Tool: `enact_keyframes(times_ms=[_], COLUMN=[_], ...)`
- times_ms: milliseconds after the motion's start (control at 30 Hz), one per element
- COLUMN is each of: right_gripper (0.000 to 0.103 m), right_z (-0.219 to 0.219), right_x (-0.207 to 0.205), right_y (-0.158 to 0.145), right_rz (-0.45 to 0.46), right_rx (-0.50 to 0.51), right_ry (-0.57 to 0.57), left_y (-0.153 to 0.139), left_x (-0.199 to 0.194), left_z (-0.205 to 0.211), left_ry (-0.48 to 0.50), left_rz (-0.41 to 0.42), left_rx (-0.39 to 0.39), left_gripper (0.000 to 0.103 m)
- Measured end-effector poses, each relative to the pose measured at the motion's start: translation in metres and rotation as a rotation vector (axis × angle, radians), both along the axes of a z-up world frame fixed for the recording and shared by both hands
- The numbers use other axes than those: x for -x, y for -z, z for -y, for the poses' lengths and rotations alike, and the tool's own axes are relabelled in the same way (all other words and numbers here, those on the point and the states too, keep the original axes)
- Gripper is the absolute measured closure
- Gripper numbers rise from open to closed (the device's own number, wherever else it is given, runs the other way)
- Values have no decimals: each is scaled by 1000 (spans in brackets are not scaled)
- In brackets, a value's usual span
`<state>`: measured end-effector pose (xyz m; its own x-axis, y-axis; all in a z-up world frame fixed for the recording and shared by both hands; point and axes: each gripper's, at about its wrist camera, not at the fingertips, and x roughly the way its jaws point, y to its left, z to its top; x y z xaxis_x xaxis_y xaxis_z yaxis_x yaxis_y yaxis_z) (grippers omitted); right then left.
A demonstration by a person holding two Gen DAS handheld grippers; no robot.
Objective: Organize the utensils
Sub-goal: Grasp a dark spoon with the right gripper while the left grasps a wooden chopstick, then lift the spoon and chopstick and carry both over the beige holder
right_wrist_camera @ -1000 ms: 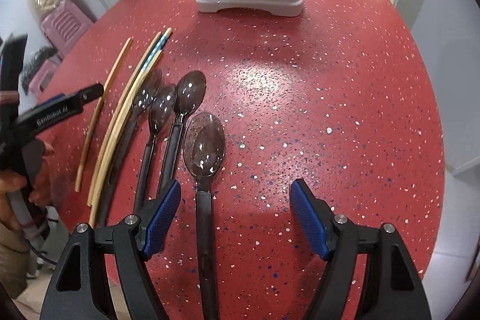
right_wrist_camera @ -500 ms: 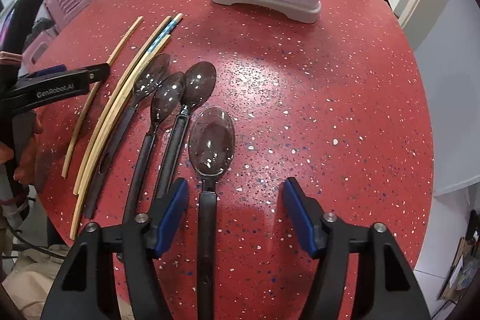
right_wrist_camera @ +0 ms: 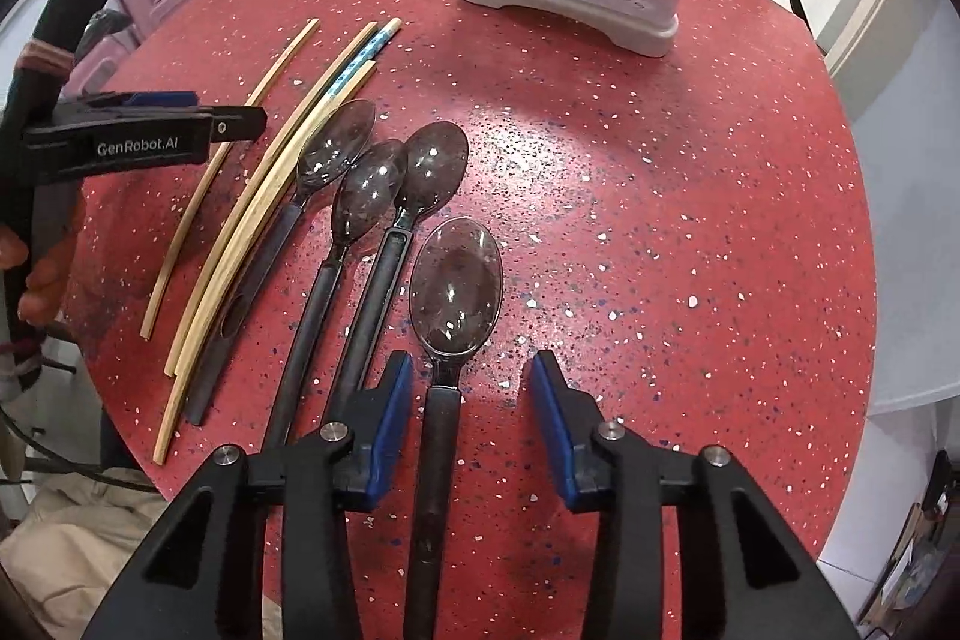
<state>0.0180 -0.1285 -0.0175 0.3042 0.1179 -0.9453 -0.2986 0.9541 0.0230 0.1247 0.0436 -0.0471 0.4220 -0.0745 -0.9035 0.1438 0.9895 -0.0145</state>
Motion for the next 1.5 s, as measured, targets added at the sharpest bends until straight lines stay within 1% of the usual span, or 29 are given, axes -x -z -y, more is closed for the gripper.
enact_keyframes(times_ms=[33,100,133,167,200,300,400,533,700,800,1000,1233,1400,1500], right_gripper=[67,87,89,90,90,90,90,90,90,90,90,90,90,90], right_z=[0,1,1,1,1,3,12,27,39,43,52,70,81,86], right_x=[0,0,-2,-2,-2,0,-1,-3,-6,-7,-16,-42,-64,-79], right_y=[0,-1,-1,-1,-1,0,-2,-10,-24,-35,-60,-88,-113,-126], right_rz=[2,2,1,1,6,18,23,44,74,101,159,219,284,317], right_rx=[1,-10,-14,-18,-15,-31,-77,-153,-238,-278,-329,-373,-370,-373], right_ry=[-4,-8,-10,-14,-17,-21,1,30,55,59,72,99,110,117], left_y=[-2,-5,-6,-6,-6,-7,-9,-14,-30,-48,-87,-134,-164,-178], left_x=[-3,-6,-6,-5,-5,-1,8,29,42,52,53,36,11,-8], left_z=[3,13,18,22,26,28,29,19,4,-1,0,11,26,38], left_ry=[15,55,70,91,98,96,76,61,27,7,-1,11,21,27], left_rz=[-3,-6,-7,-4,3,22,45,101,166,216,306,393,462,487], left_rx=[-1,-4,-5,4,-6,8,53,86,138,172,231,312,346,366], left_gripper=[18,34,39,50,66,71,71,71,71,71,71,71,71,71])
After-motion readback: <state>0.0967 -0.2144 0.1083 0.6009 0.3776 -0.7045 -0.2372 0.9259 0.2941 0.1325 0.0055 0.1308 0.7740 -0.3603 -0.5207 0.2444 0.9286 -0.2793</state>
